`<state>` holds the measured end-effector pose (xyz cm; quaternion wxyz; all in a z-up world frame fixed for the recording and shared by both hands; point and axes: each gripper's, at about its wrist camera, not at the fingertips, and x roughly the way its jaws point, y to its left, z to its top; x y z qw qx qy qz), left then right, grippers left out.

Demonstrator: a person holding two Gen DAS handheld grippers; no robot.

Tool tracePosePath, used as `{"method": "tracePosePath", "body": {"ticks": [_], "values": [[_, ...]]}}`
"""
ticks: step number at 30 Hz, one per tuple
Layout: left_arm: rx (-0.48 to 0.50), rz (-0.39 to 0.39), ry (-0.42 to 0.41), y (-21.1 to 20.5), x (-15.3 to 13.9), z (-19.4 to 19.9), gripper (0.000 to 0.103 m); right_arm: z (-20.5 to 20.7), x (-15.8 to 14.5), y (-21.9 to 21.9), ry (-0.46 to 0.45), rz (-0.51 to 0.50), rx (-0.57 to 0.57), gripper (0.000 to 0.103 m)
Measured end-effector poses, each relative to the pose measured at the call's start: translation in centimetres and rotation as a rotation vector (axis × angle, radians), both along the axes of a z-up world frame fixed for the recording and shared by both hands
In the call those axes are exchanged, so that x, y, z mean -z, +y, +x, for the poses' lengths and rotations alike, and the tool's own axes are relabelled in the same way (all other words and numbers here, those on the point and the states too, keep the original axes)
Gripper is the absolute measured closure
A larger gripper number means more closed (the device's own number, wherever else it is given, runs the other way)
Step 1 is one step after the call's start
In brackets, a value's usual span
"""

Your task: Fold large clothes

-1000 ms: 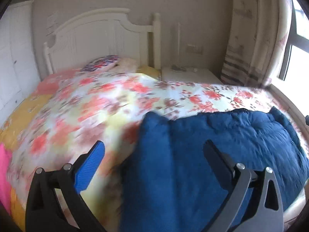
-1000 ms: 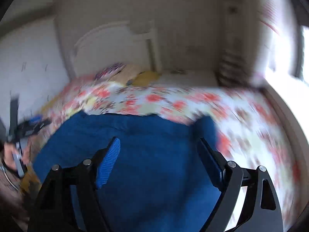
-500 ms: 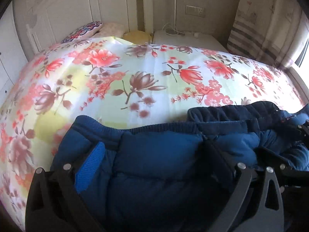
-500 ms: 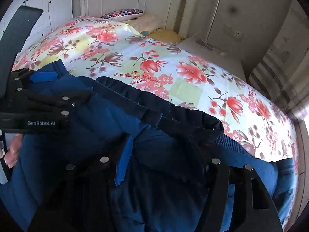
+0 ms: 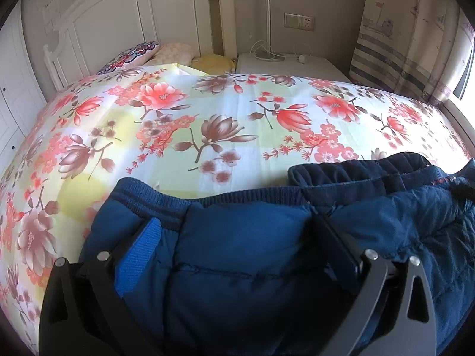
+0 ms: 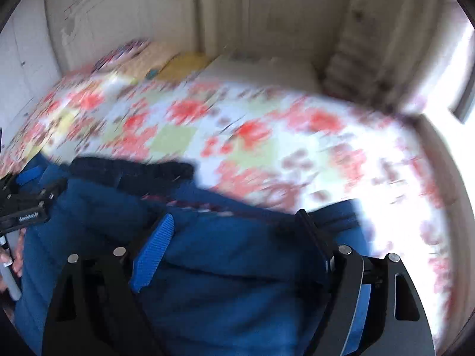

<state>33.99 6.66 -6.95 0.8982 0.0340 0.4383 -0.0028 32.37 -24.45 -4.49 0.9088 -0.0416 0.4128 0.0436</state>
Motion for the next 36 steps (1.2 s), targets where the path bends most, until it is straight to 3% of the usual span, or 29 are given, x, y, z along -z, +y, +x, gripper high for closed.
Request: {"method": "tracePosePath", "body": {"ticks": [2, 3, 4, 6, 10, 12, 14, 15, 17, 18, 20, 23, 25, 28, 31, 32, 33, 34, 36], "values": [[0.0, 0.001, 0.0, 0.0, 0.0, 0.0, 0.002, -0.7, 0.1, -2.1, -0.033, -0.027, 0.091, 0.026], [0.0, -0.001, 0.001, 0.0, 0.0, 0.0, 0.002, -0.5, 1.0, -3.2, -0.005, -0.019, 0.12, 0.025], [-0.001, -0.007, 0.003, 0.0, 0.0, 0.0, 0.002, -0.1, 3.0, -4.4, 0.066, 0.024, 0.123, 0.022], [-0.003, -0.022, 0.009, 0.2, 0.0, 0.0, 0.002, 0.1, 4.3, -5.8, 0.086, 0.123, 0.128, 0.011], [-0.022, -0.055, 0.058, 0.6, 0.0, 0.4, 0.002, 0.1, 4.5, -5.2, 0.08, 0.079, 0.131, 0.01], [-0.097, -0.053, 0.05, 0.4, -1.2, -0.4, 0.006, 0.0, 4.7, -5.3, 0.078, 0.077, 0.132, 0.01], [-0.022, -0.166, -0.045, -1.8, -3.5, -2.5, 0.006, 0.1, 4.9, -5.7, 0.083, 0.1, 0.136, 0.009], [0.047, -0.167, -0.055, -3.6, -4.0, -3.1, 0.005, 0.2, 5.0, -5.8, 0.085, 0.106, 0.137, 0.009], [0.15, -0.078, -0.048, -7.3, -3.9, -3.8, 0.003, 0.3, 4.9, -5.9, 0.089, 0.11, 0.136, 0.009], [0.214, 0.005, -0.028, -9.7, -2.7, -4.0, 0.002, 0.4, 4.9, -5.9, 0.09, 0.111, 0.136, 0.009], [0.256, 0.091, 0.036, -11.6, -0.3, -3.6, 0.002, 0.3, 4.9, -6.1, 0.091, 0.123, 0.139, 0.009], [0.263, -0.016, 0.098, -10.0, -0.1, -2.5, 0.002, 0.4, 5.1, -6.2, 0.099, 0.137, 0.139, 0.009], [0.276, -0.03, 0.06, -8.3, -1.5, -2.5, 0.007, 0.4, 5.2, -6.3, 0.101, 0.143, 0.139, 0.009], [0.133, 0.01, -0.043, -4.0, -3.7, -1.9, 0.007, 0.4, 5.4, -6.5, 0.104, 0.159, 0.138, 0.009], [-0.013, 0.006, 0.012, 1.8, -2.0, -0.1, 0.007, 0.4, 5.5, -6.6, 0.108, 0.178, 0.137, 0.009], [-0.036, -0.037, 0.072, 3.4, -0.5, 0.3, 0.006, 0.4, 5.5, -6.7, 0.11, 0.189, 0.137, 0.009], [-0.043, -0.189, 0.104, 5.3, 0.5, 0.3, 0.006, 0.4, 5.6, -6.7, 0.113, 0.192, 0.137, 0.009], [-0.051, -0.221, 0.086, 5.8, 0.3, 0.1, 0.006, 0.4, 5.5, -6.7, 0.112, 0.193, 0.137, 0.009], [-0.052, -0.178, 0.072, 5.3, 0.2, -0.2, 0.005, 0.3, 5.3, -6.6, 0.103, 0.182, 0.142, 0.009]]}}
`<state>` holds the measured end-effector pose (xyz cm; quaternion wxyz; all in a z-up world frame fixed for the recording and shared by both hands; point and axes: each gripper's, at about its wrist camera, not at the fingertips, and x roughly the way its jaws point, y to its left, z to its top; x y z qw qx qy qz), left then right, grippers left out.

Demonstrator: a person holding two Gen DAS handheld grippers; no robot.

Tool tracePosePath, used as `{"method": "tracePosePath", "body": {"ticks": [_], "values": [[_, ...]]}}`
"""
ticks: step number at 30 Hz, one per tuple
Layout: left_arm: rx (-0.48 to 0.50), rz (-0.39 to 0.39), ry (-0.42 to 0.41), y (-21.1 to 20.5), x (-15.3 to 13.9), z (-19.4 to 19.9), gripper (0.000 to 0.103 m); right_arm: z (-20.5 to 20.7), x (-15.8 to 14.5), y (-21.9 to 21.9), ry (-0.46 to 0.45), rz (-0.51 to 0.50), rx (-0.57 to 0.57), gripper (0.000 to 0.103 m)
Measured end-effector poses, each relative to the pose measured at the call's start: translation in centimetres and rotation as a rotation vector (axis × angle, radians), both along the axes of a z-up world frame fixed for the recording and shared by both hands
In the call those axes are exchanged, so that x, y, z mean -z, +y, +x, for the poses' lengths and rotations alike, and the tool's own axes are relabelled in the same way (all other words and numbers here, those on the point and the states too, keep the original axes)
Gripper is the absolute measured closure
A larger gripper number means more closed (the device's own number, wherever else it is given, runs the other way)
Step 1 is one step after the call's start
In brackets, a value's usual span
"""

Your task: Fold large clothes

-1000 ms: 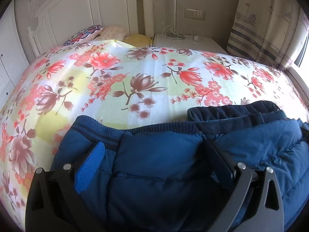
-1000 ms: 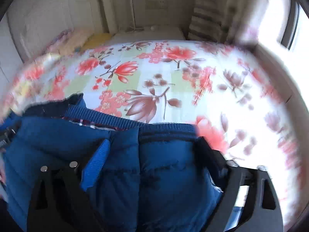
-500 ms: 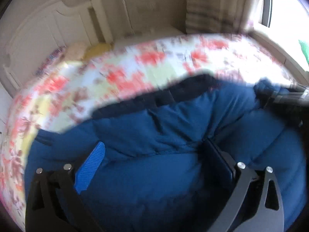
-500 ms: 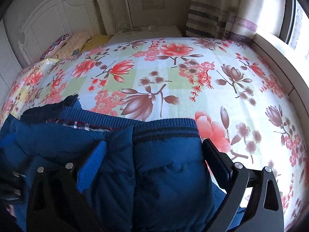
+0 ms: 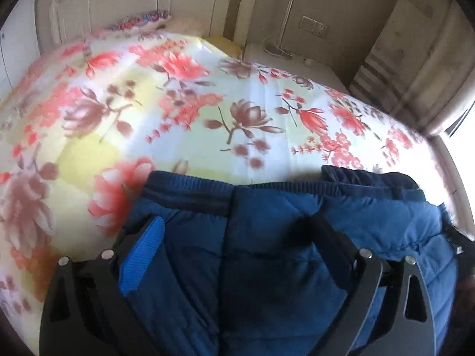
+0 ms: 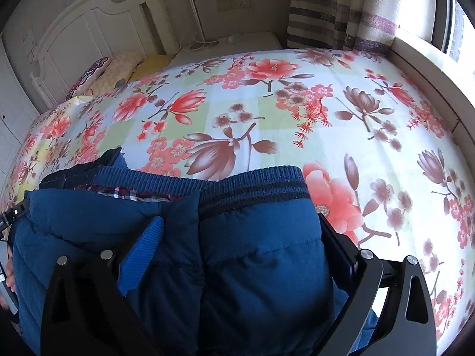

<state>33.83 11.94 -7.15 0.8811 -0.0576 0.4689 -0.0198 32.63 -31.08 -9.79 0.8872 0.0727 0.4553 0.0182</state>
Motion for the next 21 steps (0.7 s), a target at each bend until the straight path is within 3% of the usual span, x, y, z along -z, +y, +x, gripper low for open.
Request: {"method": "tracePosePath", "body": {"ticks": [3, 6, 9, 12, 14, 17, 21], "values": [[0.012, 0.127, -0.008, -1.9, 0.2, -0.1, 0.004, -1.5, -2.4, 1.3, -0.086, -0.141, 0.044, 0.009], [0.011, 0.136, -0.013, -1.7, 0.1, -0.2, 0.004, -5.2, -7.0, 4.3, -0.259, -0.154, -0.003, 0.009], [0.009, 0.115, -0.008, -1.4, 0.3, -0.1, 0.004, -8.0, -9.1, 9.0, -0.324, -0.197, -0.162, 0.006], [0.009, 0.116, -0.009, -1.3, 0.2, -0.1, 0.004, -9.0, -6.6, 14.8, -0.251, -0.288, -0.378, 0.006], [0.009, 0.11, -0.008, -1.4, 0.2, -0.1, 0.003, -8.0, -2.5, 17.3, -0.115, -0.343, -0.446, 0.006], [0.01, 0.093, -0.011, -1.2, 0.2, -0.1, 0.003, -7.4, -3.0, 15.9, -0.085, -0.259, -0.42, 0.005], [0.012, 0.083, -0.008, -1.1, 0.2, -0.1, 0.003, -8.7, -5.3, 10.9, -0.15, -0.234, -0.262, 0.005]]}}
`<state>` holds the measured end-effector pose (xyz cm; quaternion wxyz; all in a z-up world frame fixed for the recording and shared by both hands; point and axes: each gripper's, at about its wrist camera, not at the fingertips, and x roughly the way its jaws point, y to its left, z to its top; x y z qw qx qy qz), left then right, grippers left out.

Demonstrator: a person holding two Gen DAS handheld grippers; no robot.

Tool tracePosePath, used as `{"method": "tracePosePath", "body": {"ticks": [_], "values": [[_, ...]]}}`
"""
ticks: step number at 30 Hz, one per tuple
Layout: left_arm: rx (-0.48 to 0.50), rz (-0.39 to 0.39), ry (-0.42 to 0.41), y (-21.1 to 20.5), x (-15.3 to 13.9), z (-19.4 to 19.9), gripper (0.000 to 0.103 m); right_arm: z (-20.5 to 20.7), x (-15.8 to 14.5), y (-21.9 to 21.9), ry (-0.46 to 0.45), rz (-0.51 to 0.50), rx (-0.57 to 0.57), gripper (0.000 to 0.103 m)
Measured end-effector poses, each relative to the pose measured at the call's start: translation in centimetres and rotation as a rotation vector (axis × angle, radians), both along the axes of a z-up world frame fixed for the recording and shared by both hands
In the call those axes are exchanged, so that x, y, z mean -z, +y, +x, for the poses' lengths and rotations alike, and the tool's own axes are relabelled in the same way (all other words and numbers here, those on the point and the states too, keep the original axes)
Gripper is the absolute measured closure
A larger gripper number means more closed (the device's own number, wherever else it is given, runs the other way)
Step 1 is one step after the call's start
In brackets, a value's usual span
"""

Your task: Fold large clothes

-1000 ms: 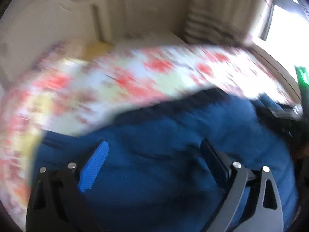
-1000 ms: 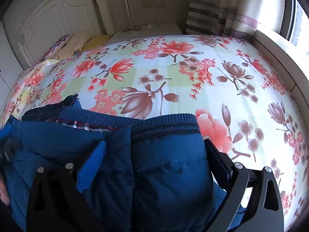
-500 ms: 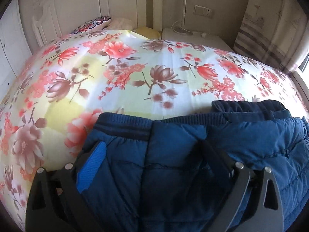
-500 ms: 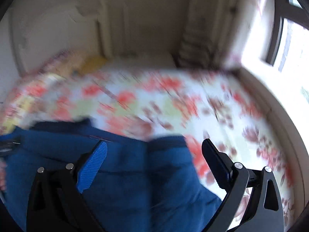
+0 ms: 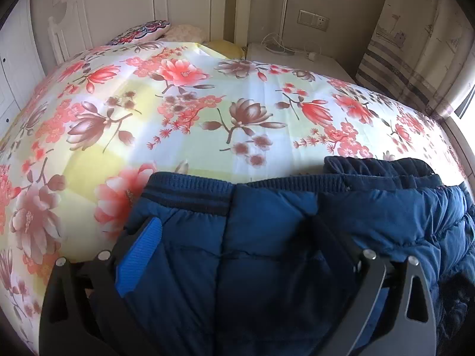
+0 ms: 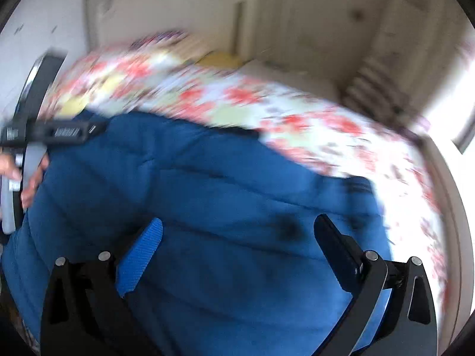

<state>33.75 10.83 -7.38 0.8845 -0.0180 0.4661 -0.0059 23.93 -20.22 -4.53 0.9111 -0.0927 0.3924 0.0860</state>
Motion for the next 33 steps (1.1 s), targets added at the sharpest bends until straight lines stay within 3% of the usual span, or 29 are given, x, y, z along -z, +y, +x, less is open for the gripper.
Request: {"method": "tracePosePath", "body": {"ticks": [3, 4, 6, 10, 13, 15, 19, 21, 25, 27, 29, 31, 33], "values": [[-0.002, -0.01, 0.0, 0.1, 0.0, 0.0, 0.002, -0.2, 1.4, -4.5, 0.036, 0.048, 0.11, 0.004], [-0.003, -0.014, 0.0, 0.2, 0.1, 0.0, 0.002, 0.1, 2.7, -6.1, 0.084, 0.147, 0.097, 0.004], [-0.003, -0.018, 0.003, 0.2, 0.1, 0.0, 0.002, 0.4, 3.3, -7.2, 0.107, 0.244, 0.094, 0.004], [-0.032, -0.066, -0.012, 0.5, -1.7, -1.7, 0.011, 0.3, 3.4, -5.9, 0.095, 0.149, 0.1, 0.004], [0.072, -0.146, -0.082, -1.8, -4.8, -6.1, 0.01, 0.3, 3.6, -6.3, 0.094, 0.163, 0.1, 0.004], [0.147, -0.094, -0.134, -4.2, -5.9, -9.5, 0.006, 0.4, 3.7, -6.3, 0.094, 0.169, 0.099, 0.004], [0.242, 0.114, -0.071, -9.0, -1.3, -14.3, 0.003, -0.1, 3.3, -7.1, 0.087, 0.183, 0.093, 0.004], [0.208, 0.151, -0.165, -9.0, -0.6, -15.8, 0.002, -0.2, 3.1, -7.0, 0.084, 0.182, 0.093, 0.004], [0.205, 0.147, -0.156, -8.9, -0.3, -15.6, 0.002, -2.6, 0.8, -5.7, 0.005, 0.129, 0.106, 0.005], [0.204, 0.156, -0.167, -9.1, -0.2, -15.7, 0.002, -5.5, -1.4, -4.0, -0.08, 0.167, 0.01, 0.005], [0.202, 0.165, -0.173, -9.1, -0.1, -15.9, 0.002, -7.7, -2.1, -2.1, -0.131, 0.138, -0.07, 0.005], [0.202, 0.16, -0.172, -9.1, -0.1, -15.9, 0.002, -9.1, -1.0, 0.2, -0.108, 0.054, -0.155, 0.005], [0.201, 0.152, -0.172, -8.9, 0.0, -15.9, 0.002, -9.1, 2.2, 1.8, -0.034, -0.062, -0.182, 0.004]]}}
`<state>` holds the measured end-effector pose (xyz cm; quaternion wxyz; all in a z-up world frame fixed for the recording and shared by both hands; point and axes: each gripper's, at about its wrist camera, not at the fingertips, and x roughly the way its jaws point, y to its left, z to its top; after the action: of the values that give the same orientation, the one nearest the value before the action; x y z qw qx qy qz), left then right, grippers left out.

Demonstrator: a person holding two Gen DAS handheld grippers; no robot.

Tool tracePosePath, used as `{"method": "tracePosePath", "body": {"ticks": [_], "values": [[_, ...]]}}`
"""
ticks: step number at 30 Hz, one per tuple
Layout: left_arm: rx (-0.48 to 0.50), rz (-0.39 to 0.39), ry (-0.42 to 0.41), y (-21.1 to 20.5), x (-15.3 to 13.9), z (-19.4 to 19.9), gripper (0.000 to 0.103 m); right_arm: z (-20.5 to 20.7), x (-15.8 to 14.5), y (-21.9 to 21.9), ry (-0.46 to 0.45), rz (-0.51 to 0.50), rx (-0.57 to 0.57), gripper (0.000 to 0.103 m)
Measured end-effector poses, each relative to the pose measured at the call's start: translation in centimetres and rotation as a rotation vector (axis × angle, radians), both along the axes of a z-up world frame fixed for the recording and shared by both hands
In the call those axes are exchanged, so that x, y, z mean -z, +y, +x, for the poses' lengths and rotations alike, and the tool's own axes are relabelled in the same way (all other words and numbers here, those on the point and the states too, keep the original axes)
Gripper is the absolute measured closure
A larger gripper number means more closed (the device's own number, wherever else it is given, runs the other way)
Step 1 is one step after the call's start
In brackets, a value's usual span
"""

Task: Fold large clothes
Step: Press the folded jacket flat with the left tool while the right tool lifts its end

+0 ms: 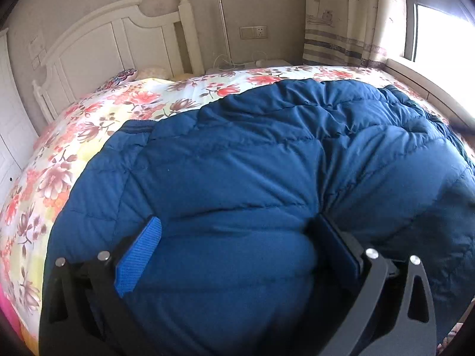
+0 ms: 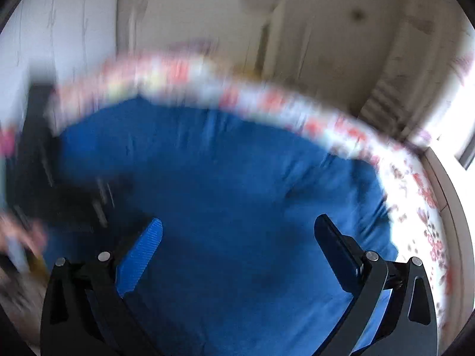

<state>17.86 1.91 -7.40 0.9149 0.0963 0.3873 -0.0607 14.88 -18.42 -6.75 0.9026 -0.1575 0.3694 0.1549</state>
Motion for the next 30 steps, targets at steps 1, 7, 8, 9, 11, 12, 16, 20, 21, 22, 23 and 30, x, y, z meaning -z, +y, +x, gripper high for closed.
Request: {"method": "tracePosePath", "body": {"ticks": [1, 7, 8, 9, 11, 12, 16, 20, 21, 22, 23, 30], "values": [[-0.001, -0.003, 0.002, 0.0, 0.0, 0.0, 0.002, -0.4, 0.7, -0.5, -0.046, 0.043, -0.012, 0.004], [0.004, 0.003, -0.001, 0.1, 0.1, 0.1, 0.002, -0.8, -0.5, -1.6, -0.016, 0.05, 0.011, 0.005], [0.007, -0.002, 0.0, 0.2, 0.1, 0.0, 0.002, -1.3, -0.8, -2.0, -0.04, 0.045, 0.018, 0.005], [0.01, -0.014, 0.003, 0.4, 0.1, 0.0, 0.002, -1.9, -1.0, -2.7, -0.065, 0.041, 0.024, 0.005], [0.012, -0.031, 0.01, 0.7, 0.0, 0.0, 0.002, -2.0, -0.4, -4.0, -0.054, 0.058, 0.029, 0.005], [0.012, -0.034, 0.013, 0.7, 0.0, 0.1, 0.002, -2.0, 0.3, -5.1, -0.029, 0.109, 0.024, 0.004], [0.014, -0.036, 0.016, 0.8, 0.0, 0.1, 0.002, -2.9, 0.7, -7.7, -0.019, 0.207, 0.042, 0.005], [0.027, -0.046, 0.04, 1.7, -0.6, -0.5, 0.002, -5.5, 0.0, -10.1, -0.004, 0.263, 0.079, 0.005], [0.02, -0.059, 0.044, 2.4, -0.9, -0.9, 0.002, -6.3, -0.2, -10.9, -0.001, 0.296, 0.075, 0.005], [-0.001, -0.078, 0.04, 3.6, -1.3, -1.4, 0.002, -7.9, -0.3, -12.4, 0.004, 0.388, 0.042, 0.005], [-0.024, -0.092, 0.027, 4.8, -1.5, -1.9, 0.002, -9.1, -0.3, -13.5, 0.011, 0.456, 0.023, 0.005], [-0.109, -0.095, -0.038, 10.6, -0.5, -4.4, 0.002, -14.8, 2.4, -18.2, 0.122, 0.778, 0.005, 0.005]]}}
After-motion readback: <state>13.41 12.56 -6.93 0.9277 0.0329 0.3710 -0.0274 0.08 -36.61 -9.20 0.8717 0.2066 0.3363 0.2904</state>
